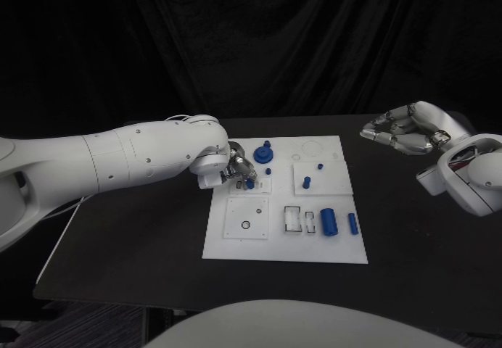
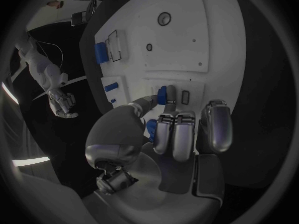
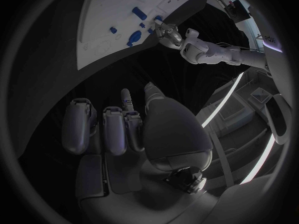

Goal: Assemble the parts on the task board

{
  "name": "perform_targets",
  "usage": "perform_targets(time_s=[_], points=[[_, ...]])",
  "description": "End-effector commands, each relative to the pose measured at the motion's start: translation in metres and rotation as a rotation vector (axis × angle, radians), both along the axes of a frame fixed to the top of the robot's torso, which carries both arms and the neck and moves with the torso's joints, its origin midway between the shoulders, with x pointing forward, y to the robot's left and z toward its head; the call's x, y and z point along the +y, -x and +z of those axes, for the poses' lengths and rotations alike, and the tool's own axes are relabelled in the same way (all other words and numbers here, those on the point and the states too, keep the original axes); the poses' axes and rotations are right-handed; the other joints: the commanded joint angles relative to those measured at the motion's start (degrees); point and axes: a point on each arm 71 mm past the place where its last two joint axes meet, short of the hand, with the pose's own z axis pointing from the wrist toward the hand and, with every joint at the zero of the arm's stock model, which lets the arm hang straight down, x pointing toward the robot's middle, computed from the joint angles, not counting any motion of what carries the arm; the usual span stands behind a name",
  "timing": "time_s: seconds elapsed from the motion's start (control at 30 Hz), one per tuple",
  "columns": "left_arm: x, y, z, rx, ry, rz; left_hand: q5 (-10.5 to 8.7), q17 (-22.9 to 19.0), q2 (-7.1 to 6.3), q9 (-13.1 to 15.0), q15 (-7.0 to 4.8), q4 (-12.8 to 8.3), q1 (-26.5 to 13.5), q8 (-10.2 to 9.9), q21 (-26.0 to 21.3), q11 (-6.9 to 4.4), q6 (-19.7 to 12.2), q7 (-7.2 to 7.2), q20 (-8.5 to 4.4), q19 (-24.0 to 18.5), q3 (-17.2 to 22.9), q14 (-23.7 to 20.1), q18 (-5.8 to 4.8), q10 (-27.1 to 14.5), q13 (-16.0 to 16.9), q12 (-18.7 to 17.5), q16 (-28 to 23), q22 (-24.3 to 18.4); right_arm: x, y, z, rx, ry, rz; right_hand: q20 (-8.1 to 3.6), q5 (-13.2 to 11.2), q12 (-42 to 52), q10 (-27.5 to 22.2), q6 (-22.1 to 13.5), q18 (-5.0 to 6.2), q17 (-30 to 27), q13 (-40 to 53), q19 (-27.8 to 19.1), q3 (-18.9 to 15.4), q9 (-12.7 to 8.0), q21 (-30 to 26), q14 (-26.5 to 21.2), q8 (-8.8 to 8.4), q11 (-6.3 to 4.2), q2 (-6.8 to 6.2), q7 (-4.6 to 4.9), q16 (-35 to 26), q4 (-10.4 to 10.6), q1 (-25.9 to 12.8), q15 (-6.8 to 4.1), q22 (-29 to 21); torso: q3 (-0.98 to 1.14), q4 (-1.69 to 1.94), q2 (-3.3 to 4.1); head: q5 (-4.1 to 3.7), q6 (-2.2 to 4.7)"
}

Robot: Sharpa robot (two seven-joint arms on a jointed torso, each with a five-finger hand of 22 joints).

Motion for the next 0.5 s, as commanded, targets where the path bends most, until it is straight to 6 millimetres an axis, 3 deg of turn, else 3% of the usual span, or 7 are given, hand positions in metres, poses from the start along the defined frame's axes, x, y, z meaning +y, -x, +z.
perform_targets(time_s=[0.03,0.33,0.5], points=[[-0.0005,0.0018,-0.0037,-0.006,0.015,0.000,-0.15,15.1,0.58,0.1,0.27,0.1,0.2,-0.3,-0.2,0.25,-0.1,-0.21,0.10,-0.4,0.1,5.9,0.80,6.0,15.1,0.2,-0.1,0.1,-0.0005,0.0002,-0.0026,0.020,0.009,-0.007,-0.22,0.0,-0.3,-0.4,0.5,0.04,7.3,8.3,-0.3,-0.2,-0.1,-0.2,3.7,-0.32,-0.14,-0.04,0.01,-0.4,-0.1,0.5,-0.06,5.3,0.07,-0.01,-0.09,-0.06,0.00],[0.0040,0.0031,-0.0035,-0.016,0.022,0.015,2.06,15.1,-0.08,1.6,0.00,-1.1,0.9,0.5,-0.3,-0.10,1.0,-0.61,-0.08,-0.2,0.9,5.9,0.79,6.0,15.1,0.2,-0.1,0.3,-0.0010,0.0003,-0.0037,0.026,0.010,-0.008,-0.22,0.0,-0.3,-0.4,0.6,0.07,7.3,8.3,-0.3,-0.2,-0.1,-0.3,3.7,-0.31,-0.14,-0.02,0.00,-0.4,-0.1,0.5,-0.05,5.3,0.05,-0.07,-0.11,-0.03,0.00],[0.0052,0.0035,-0.0014,-0.054,0.045,0.030,2.38,15.1,-0.22,1.9,-0.07,-1.2,0.9,0.7,-0.3,-0.18,1.1,-0.68,-0.14,-0.2,1.0,5.9,0.79,6.0,15.1,0.2,-0.1,0.3,-0.0011,0.0003,-0.0042,0.028,0.011,-0.007,-0.22,0.0,-0.3,-0.5,0.6,0.10,7.2,8.2,-0.4,-0.2,-0.1,-0.4,3.7,-0.31,-0.15,-0.01,0.00,-0.5,-0.1,0.5,-0.06,5.2,0.01,-0.06,-0.17,-0.05,0.00]])
